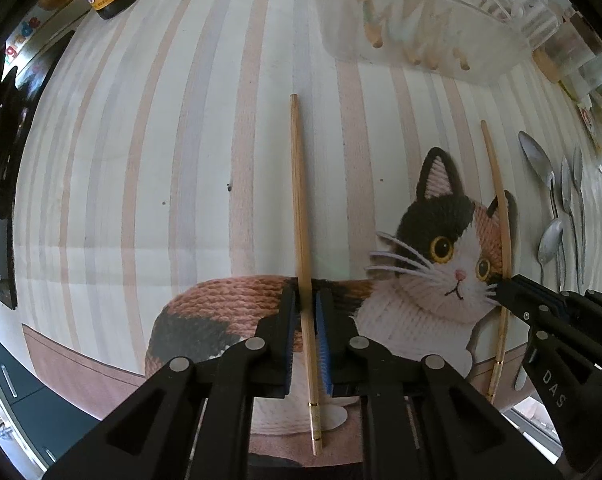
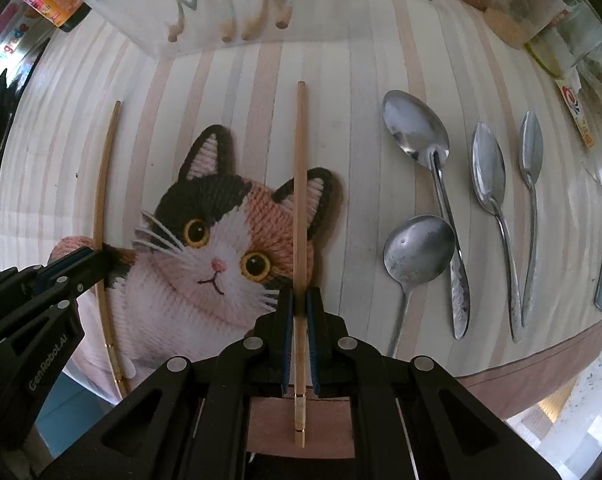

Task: Organize utensils
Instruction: 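Lift and carry both held chopsticks toward the clear basket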

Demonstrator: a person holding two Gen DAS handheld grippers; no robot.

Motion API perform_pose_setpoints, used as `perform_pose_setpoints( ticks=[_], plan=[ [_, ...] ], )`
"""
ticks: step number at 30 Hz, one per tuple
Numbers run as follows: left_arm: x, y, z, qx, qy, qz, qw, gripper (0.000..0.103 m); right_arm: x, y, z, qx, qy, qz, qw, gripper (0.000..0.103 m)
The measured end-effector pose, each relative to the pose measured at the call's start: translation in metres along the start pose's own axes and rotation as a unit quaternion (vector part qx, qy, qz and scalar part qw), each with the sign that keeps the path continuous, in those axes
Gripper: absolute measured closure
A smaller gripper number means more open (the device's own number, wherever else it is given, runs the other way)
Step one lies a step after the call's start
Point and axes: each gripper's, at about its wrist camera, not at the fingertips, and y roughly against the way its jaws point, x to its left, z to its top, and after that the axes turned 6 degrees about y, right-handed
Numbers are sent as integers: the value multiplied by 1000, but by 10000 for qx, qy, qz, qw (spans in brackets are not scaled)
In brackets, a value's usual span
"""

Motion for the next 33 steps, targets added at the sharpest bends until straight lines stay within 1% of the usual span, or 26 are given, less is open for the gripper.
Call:
perform_pose_setpoints(
  ticks=[2, 6, 12, 15, 21, 28, 33],
  plan=[
    [-3, -1, -2, -30, 0, 38, 10000, 98, 2, 0, -1, -11, 11, -8, 10000, 95],
    [-9, 5, -9, -88, -35, 71, 9999, 99, 0, 1, -1, -56, -72, 26, 10000, 96],
    [-14, 29, -17, -393, -112, 99, 9991, 99, -12, 14, -8, -249, -172, 145, 9994, 96],
    [-17, 47, -19, -612, -110, 126, 9980, 99, -18, 32, -11, -432, -172, 195, 9987, 96],
    [-21, 83, -25, -982, -36, 10, 9952, 99, -27, 70, -18, -816, -165, 301, 9961, 96],
    [-19, 135, -14, -1408, -48, -213, 9898, 99, -38, 121, -21, -1326, -175, 409, 9902, 96],
    [-24, 164, -3, -1694, -97, -345, 9849, 99, -41, 152, -13, -1637, -185, 505, 9850, 96]
  ],
)
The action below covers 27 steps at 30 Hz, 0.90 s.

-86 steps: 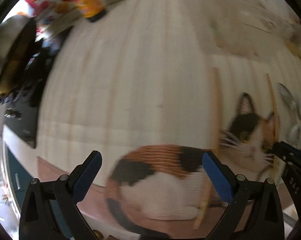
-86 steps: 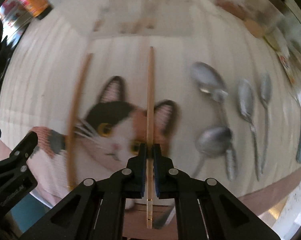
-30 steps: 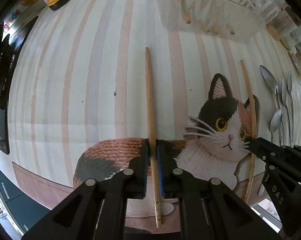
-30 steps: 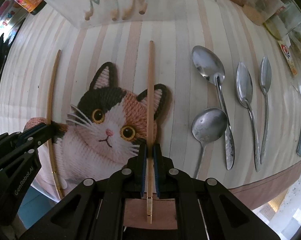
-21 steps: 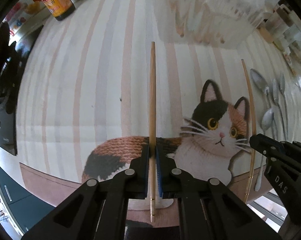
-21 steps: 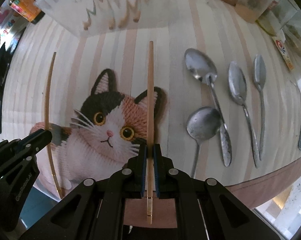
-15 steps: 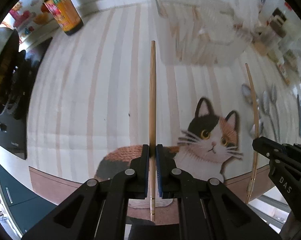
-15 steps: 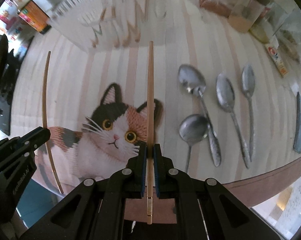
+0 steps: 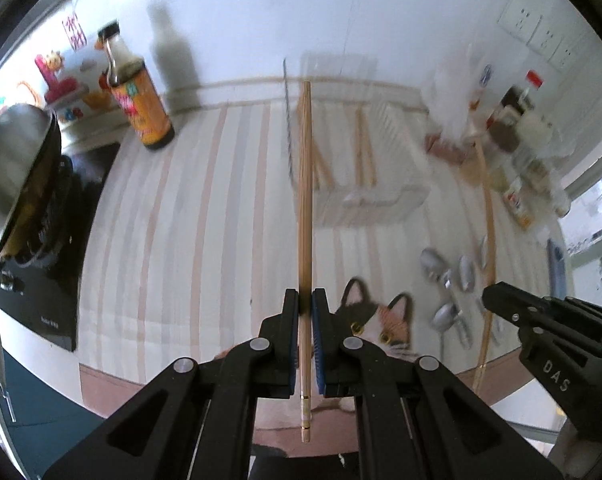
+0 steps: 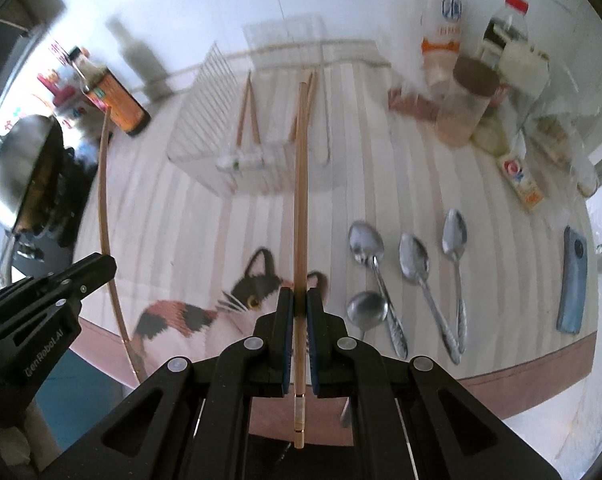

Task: Organize utensils
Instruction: 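Lift and carry both held chopsticks toward the clear basket, then lower the chopsticks into the clear basket and open both tools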

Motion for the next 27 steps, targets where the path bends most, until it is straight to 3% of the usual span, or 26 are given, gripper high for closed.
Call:
perform_pose_setpoints(
  ticks=[9, 14, 19, 27],
  plan=[
    [-16, 12, 55, -244, 132, -302, 9992, 99, -11, 22, 51, -341, -68, 311, 9989, 96],
    [-26, -14, 95, 79, 129, -428, 9990, 99, -24, 7, 95, -160, -138, 660, 9976, 96],
    [-27, -55, 133, 668, 202, -536, 9961, 99, -34, -30, 141, 281, -262, 932, 9949, 96],
    [-29, -103, 176, 1260, 316, -643, 9894, 99, -49, -81, 194, 820, -457, 1087, 9896, 96]
  ],
)
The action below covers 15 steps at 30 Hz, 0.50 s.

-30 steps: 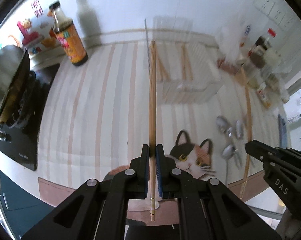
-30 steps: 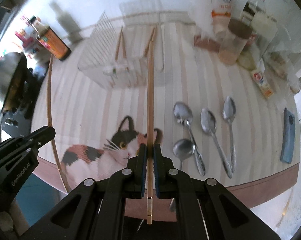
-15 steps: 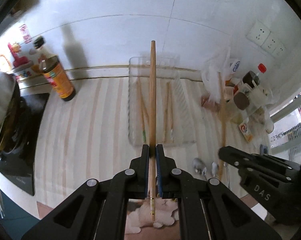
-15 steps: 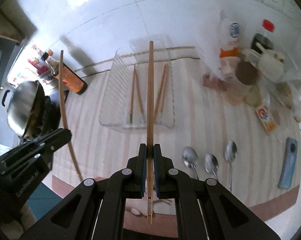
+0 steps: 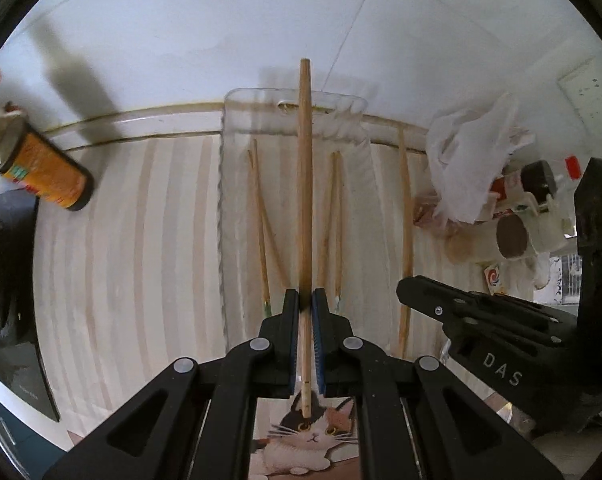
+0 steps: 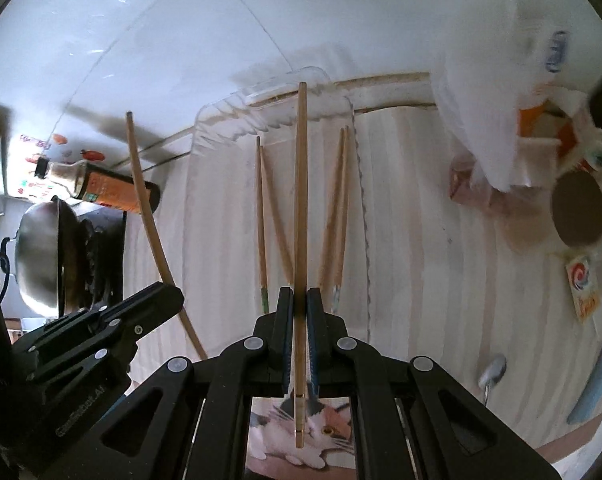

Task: Organize utensils
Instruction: 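Lower the chopsticks into the clear basket and open both tools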

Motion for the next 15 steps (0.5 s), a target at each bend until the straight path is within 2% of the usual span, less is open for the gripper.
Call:
perform_pose_setpoints(
  ticks=[6, 8, 9, 10, 12, 13, 14, 15],
  plan=[
    [0, -14, 22, 56, -12, 303, 9995, 96, -3, -23, 27, 257, -53, -72, 9996, 95],
    [3, -13, 23, -7, 33, 344, 9994, 94, -3, -27, 32, 290, -106, -42, 9995, 81],
    [4, -11, 23, -65, 38, 403, 9992, 93, -4, -28, 34, 292, -129, -43, 9995, 61],
    [7, -9, 23, -146, 63, 425, 9990, 90, -4, -26, 35, 250, -134, -60, 9996, 54],
    [11, -5, 20, -341, 96, 596, 9976, 79, -3, -23, 35, 113, -36, -186, 9998, 54],
    [14, -2, 16, -471, 119, 672, 9966, 65, -2, -21, 33, 81, 9, -272, 9996, 53],
    [16, 0, 14, -567, 127, 771, 9953, 48, -2, -20, 30, 37, 50, -363, 9993, 52],
    [18, 1, 11, -692, 119, 895, 9935, 41, -2, -17, 27, -47, 96, -475, 9988, 50]
  ],
)
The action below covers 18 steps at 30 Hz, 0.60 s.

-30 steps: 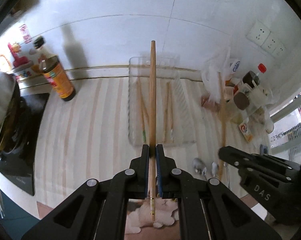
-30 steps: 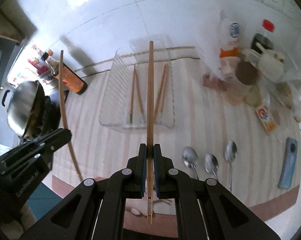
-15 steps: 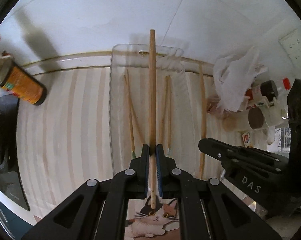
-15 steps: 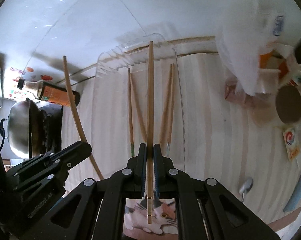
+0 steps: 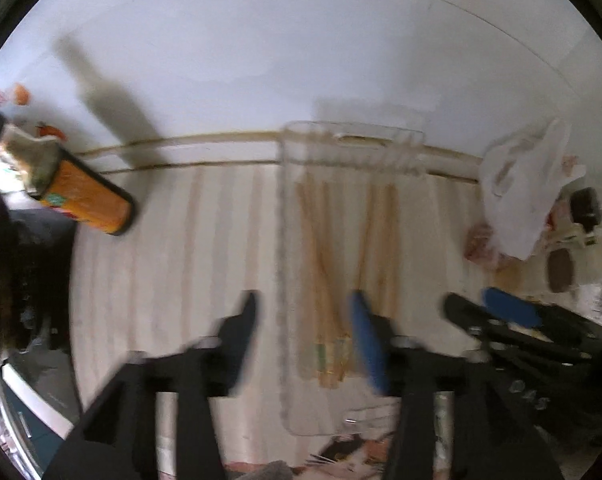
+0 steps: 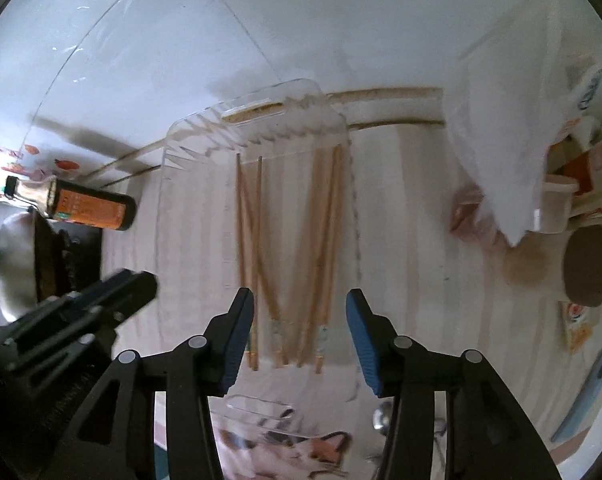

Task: Organize utensils
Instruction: 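Lower the chopsticks into the clear basket and open both tools, then move both open tools back toward the spoons on the mat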

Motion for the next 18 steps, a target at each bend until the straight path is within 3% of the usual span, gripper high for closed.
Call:
perform_pose_setpoints(
  ticks=[2, 3, 5, 7, 9, 18],
  plan=[
    [5, 6, -9, -353, -6, 263, 9990, 23, -2, 4, -5, -139, 74, -235, 9996, 49],
    [7, 9, -14, -532, -21, 401, 9978, 19, -2, 7, -9, -244, 121, -396, 9988, 45],
    [10, 12, -24, -772, -57, 509, 9957, 0, -1, 13, -20, -485, 273, -804, 9952, 36],
    [12, 15, -35, -996, -78, 543, 9935, 0, 2, 15, -37, -712, 403, -1162, 9899, 15],
    [14, 18, -46, -1133, -129, 621, 9915, 0, 3, 15, -53, -848, 458, -1344, 9862, 6],
    [25, 43, -87, -1403, 179, 526, 9886, 0, -2, 36, -103, -1367, 303, -1766, 9743, 1]
  ],
)
